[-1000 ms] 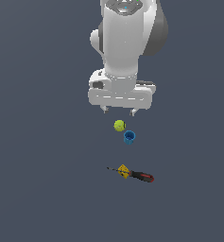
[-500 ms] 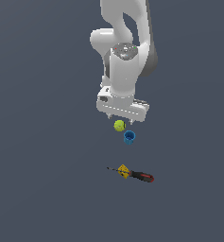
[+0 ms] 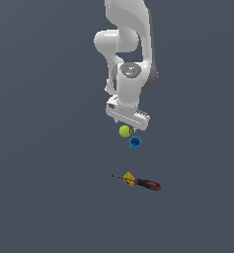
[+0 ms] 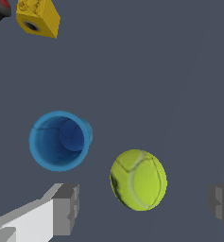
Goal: Pick up a designated object from a clutter of objects.
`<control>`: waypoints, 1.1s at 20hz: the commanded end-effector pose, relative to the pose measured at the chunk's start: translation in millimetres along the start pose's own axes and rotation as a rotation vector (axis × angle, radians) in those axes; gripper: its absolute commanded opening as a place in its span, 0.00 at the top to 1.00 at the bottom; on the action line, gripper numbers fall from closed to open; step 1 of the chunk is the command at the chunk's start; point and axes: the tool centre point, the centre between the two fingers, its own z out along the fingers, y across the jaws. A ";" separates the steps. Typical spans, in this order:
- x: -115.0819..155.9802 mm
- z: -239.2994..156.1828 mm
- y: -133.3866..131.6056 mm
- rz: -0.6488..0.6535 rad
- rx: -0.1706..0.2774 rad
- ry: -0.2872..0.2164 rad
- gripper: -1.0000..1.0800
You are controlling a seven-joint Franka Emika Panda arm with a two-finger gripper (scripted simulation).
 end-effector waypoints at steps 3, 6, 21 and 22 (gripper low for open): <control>-14.4 15.7 7.1 0.049 -0.003 -0.001 0.04; -20.0 21.5 10.0 0.068 -0.004 -0.002 0.04; -23.1 47.7 11.9 0.075 -0.005 -0.003 0.04; -23.3 52.1 11.9 0.075 -0.005 -0.003 0.04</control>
